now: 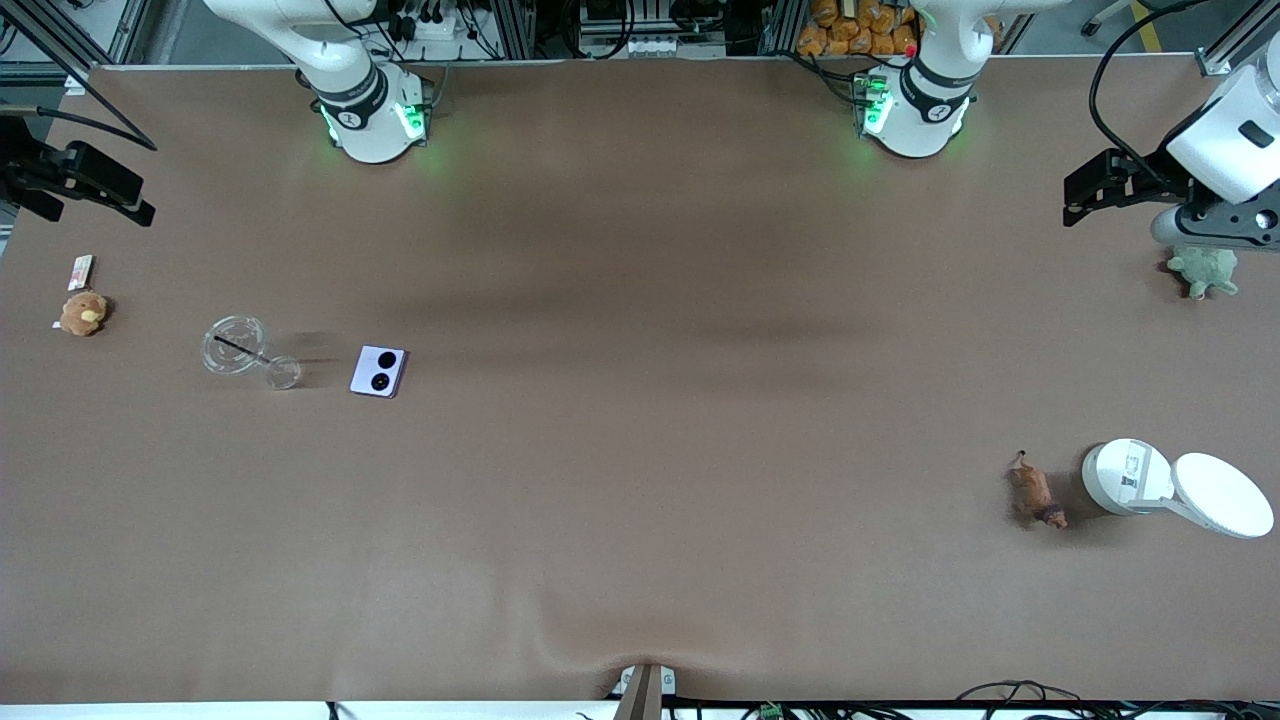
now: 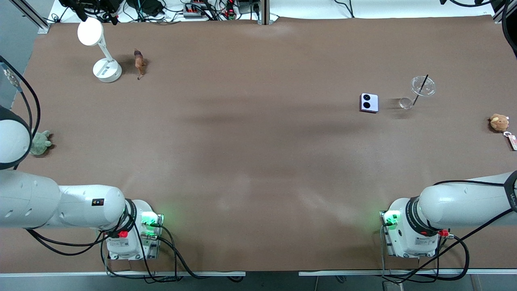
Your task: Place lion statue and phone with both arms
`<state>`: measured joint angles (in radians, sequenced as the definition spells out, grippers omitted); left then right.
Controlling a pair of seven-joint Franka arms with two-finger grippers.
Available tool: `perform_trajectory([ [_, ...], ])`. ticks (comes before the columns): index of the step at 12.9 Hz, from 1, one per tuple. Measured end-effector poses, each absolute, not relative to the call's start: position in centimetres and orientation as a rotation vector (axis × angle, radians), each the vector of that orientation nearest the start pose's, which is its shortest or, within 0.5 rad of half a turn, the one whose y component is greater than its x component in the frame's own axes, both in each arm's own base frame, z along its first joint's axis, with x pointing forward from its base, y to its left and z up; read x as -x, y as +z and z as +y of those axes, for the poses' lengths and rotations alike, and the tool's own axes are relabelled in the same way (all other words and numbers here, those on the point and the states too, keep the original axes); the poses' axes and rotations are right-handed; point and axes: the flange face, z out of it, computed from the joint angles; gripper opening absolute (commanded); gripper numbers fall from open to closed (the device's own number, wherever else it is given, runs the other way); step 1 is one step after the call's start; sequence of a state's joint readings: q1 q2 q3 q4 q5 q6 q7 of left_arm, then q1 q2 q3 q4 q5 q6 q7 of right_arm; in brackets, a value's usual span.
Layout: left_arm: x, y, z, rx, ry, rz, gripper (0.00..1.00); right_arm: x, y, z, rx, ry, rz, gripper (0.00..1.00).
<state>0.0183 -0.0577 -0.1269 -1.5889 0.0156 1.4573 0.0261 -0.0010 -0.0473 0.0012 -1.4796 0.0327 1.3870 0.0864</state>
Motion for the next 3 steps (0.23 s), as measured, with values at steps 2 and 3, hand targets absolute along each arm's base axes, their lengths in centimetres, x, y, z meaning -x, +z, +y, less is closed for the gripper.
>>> perform_trajectory([
  [2,-52.15,63.74,-5.71,3.107,0.114,0.207,1.0,-51.95,67.65,0.56,3.102,0.073,0.122,1.0],
  [3,-52.15,63.74,-5.71,3.107,0.114,0.207,1.0,-51.94,67.65,0.66,3.102,0.073,0.119,1.0],
])
